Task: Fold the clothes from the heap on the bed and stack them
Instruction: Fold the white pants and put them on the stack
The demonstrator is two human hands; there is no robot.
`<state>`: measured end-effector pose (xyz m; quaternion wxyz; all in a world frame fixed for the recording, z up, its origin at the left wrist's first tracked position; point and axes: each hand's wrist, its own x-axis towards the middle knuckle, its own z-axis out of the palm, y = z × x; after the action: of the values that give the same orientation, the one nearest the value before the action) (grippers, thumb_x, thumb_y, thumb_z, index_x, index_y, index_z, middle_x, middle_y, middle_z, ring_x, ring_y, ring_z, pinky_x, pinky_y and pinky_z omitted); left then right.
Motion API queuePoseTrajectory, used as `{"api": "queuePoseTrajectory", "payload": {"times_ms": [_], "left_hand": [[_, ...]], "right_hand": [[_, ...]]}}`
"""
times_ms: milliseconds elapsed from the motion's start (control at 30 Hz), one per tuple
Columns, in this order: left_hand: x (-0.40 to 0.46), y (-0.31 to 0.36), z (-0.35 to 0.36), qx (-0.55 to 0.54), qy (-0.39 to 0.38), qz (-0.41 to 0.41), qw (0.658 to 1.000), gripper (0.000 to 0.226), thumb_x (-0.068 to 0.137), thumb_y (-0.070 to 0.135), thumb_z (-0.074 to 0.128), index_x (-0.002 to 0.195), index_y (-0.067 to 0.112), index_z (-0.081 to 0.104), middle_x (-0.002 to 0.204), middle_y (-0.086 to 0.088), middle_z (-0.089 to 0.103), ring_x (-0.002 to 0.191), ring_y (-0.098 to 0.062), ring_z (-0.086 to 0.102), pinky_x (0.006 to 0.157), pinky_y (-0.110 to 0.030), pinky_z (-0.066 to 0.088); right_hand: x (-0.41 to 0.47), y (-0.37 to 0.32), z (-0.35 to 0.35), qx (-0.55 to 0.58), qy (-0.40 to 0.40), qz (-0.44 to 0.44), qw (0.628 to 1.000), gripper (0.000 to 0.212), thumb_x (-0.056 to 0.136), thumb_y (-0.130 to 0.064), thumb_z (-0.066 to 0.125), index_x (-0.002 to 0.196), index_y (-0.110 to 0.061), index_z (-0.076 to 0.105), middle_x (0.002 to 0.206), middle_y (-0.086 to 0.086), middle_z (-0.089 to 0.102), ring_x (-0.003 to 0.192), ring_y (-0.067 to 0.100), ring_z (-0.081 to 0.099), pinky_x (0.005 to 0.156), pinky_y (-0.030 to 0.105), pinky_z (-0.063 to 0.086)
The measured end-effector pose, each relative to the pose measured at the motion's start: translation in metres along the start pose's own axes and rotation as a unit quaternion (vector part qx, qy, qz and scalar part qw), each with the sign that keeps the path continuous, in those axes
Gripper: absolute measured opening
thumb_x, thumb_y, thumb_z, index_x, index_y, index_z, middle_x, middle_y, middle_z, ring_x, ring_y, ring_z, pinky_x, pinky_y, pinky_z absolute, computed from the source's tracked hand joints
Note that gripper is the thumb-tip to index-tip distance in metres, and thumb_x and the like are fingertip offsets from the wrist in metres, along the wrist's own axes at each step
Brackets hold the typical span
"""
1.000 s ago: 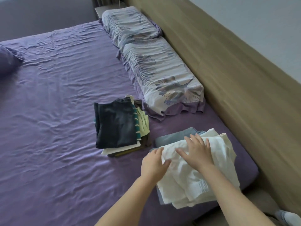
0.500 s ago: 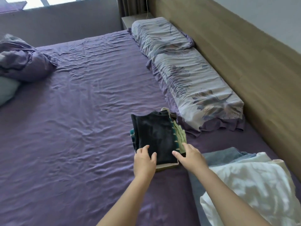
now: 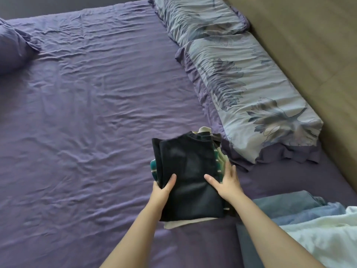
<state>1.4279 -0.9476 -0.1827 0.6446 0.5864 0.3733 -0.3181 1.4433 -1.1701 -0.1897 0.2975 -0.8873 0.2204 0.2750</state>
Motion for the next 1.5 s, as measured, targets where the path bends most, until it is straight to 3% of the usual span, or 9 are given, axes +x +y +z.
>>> {"api": "queuePoseTrajectory", "payload": {"times_ms": [67, 200, 333, 467, 667, 1033, 1100, 1200, 1500], "left_hand": [[0.008, -0.004, -0.001, -0.02, -0.017, 0.013, 1.0, 0.093, 0.059, 0.064, 0.073, 0.137, 0.026, 0.039, 0.123, -0.002, 0.06, 0.107, -0.025, 0.061, 0.094, -0.043, 0.05], [0.016, -0.01, 0.002, -0.038, -0.011, 0.016, 0.999, 0.096, 0.055, 0.062, 0.077, 0.136, 0.025, 0.041, 0.123, -0.003, 0.061, 0.107, -0.027, 0.062, 0.097, -0.049, 0.049], [0.012, -0.011, -0.001, -0.065, -0.024, -0.003, 0.998, 0.093, 0.054, 0.06, 0.078, 0.133, 0.029, 0.04, 0.122, -0.004, 0.062, 0.106, -0.028, 0.063, 0.091, -0.045, 0.052], [0.008, -0.008, -0.008, -0.104, -0.07, -0.039, 0.991, 0.089, 0.054, 0.057, 0.08, 0.131, 0.03, 0.044, 0.116, -0.008, 0.068, 0.1, -0.03, 0.068, 0.08, -0.041, 0.056], [-0.002, -0.015, -0.009, -0.192, -0.155, -0.104, 0.963, 0.089, 0.063, 0.054, 0.079, 0.137, 0.019, 0.045, 0.121, -0.016, 0.065, 0.11, -0.034, 0.064, 0.091, -0.044, 0.051], [-0.064, 0.008, -0.005, -0.149, -0.141, -0.01, 0.979, 0.081, 0.064, 0.051, 0.076, 0.131, 0.014, 0.049, 0.115, -0.015, 0.068, 0.104, -0.032, 0.067, 0.083, -0.04, 0.054], [-0.081, 0.012, -0.005, -0.134, -0.139, 0.002, 0.981, 0.083, 0.063, 0.051, 0.075, 0.132, 0.014, 0.048, 0.118, -0.016, 0.067, 0.106, -0.034, 0.065, 0.091, -0.045, 0.052], [-0.109, 0.018, -0.001, -0.117, -0.138, 0.017, 0.983, 0.086, 0.062, 0.053, 0.075, 0.133, 0.015, 0.045, 0.122, -0.017, 0.063, 0.11, -0.036, 0.062, 0.101, -0.05, 0.046], [-0.213, 0.026, 0.042, -0.108, -0.16, 0.079, 0.978, 0.091, 0.055, 0.051, 0.081, 0.131, 0.017, 0.046, 0.119, -0.017, 0.065, 0.106, -0.035, 0.064, 0.099, -0.049, 0.048]], "right_hand": [[0.009, 0.006, -0.002, 0.1, -0.031, 0.024, 0.994, 0.126, 0.06, -0.075, 0.066, 0.148, -0.034, -0.016, 0.159, 0.001, -0.009, 0.147, 0.022, 0.002, 0.107, 0.034, 0.03], [0.017, 0.012, -0.002, 0.237, -0.061, 0.024, 0.969, 0.143, 0.038, -0.069, 0.076, 0.149, -0.035, -0.008, 0.157, -0.011, 0.006, 0.141, 0.016, 0.022, 0.062, 0.014, 0.042], [0.019, 0.017, -0.007, 0.295, -0.089, -0.001, 0.951, 0.138, 0.042, -0.058, 0.083, 0.151, -0.032, 0.002, 0.149, -0.01, 0.03, 0.129, 0.01, 0.038, 0.097, 0.026, 0.039], [0.016, 0.019, -0.012, 0.356, -0.124, -0.017, 0.926, 0.111, 0.053, -0.042, 0.087, 0.145, -0.03, 0.026, 0.137, -0.009, 0.05, 0.119, 0.01, 0.052, 0.105, 0.035, 0.042], [-0.001, 0.015, -0.013, 0.402, -0.125, 0.032, 0.907, 0.101, 0.052, -0.041, 0.085, 0.139, -0.03, 0.034, 0.124, -0.004, 0.058, 0.11, 0.018, 0.059, 0.099, 0.043, 0.047], [-0.056, -0.004, -0.051, 0.417, -0.077, 0.005, 0.906, 0.074, 0.076, -0.023, 0.077, 0.14, -0.021, 0.038, 0.123, 0.001, 0.057, 0.102, 0.015, 0.059, 0.069, 0.023, 0.05], [-0.072, -0.008, -0.063, 0.419, -0.075, -0.005, 0.905, 0.069, 0.078, -0.022, 0.075, 0.137, -0.021, 0.039, 0.12, 0.0, 0.058, 0.097, 0.012, 0.059, 0.062, 0.02, 0.049], [-0.099, -0.012, -0.084, 0.414, -0.07, -0.018, 0.907, 0.064, 0.08, -0.021, 0.074, 0.133, -0.022, 0.04, 0.117, -0.002, 0.058, 0.093, 0.009, 0.058, 0.059, 0.018, 0.048], [-0.184, 0.008, -0.162, 0.401, -0.044, -0.049, 0.914, 0.065, 0.078, -0.029, 0.074, 0.132, -0.023, 0.04, 0.102, -0.005, 0.055, 0.09, 0.013, 0.056, 0.062, 0.025, 0.046]]}}
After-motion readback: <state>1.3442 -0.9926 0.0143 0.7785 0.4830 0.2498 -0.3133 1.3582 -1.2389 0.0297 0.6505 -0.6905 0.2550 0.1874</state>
